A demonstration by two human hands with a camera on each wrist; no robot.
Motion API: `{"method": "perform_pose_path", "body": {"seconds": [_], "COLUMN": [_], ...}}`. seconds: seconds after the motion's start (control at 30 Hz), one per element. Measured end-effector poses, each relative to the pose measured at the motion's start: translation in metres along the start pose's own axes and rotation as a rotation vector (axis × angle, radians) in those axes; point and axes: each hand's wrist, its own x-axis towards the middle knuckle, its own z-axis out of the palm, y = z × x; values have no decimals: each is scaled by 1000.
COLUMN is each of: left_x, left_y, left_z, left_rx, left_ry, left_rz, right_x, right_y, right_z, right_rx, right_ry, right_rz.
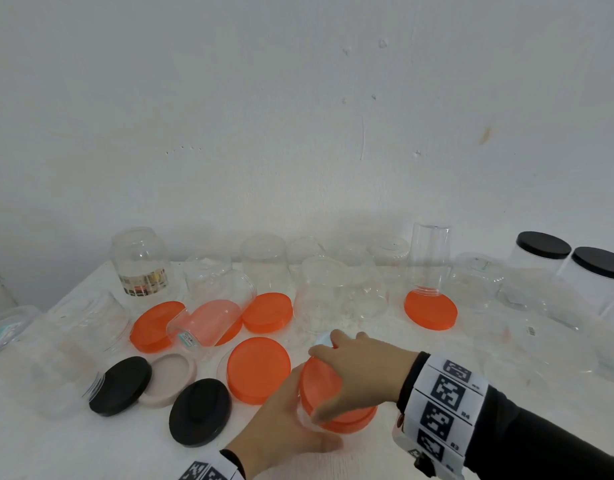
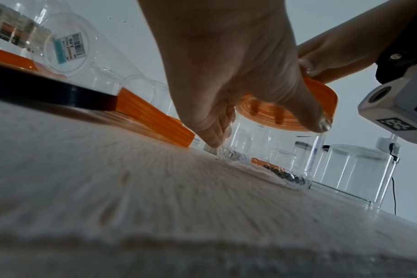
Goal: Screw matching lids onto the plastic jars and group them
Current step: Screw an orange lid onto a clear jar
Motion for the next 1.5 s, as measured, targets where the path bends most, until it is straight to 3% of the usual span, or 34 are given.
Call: {"method": "perform_pose_path", "body": {"seconds": [0.13,0.37,0.63,0.83,1.07,1.27,1.37,1.5], "left_x": [1,1,-1,-1,-1,-1,0,-1], "left_y": [-2,-1,1,2,1,3,3,2], "left_z": [-1,0,0,0,0,0,0,0], "left_rx": [-16,1,-1,0,-24,7,0,-12], "left_ry": [2,7,-13,4,8,9,4,4], "left_rz": [11,44,18,24,0,5,9,-4], "right_x": [0,-3,0,-5,-1,-6,-4,0], "right_y": [1,2,-1,1,-2,1,2,-1], "right_z": [1,-4,-2,-11,3,-8,-8,-2], "right_rx": [26,64,12,39,9,11,26,-23], "right_ry": [4,-43,-16,-104,56,-90,-71,6], "right_rz": [54,-115,32,-92,56,-62,-89,17]}}
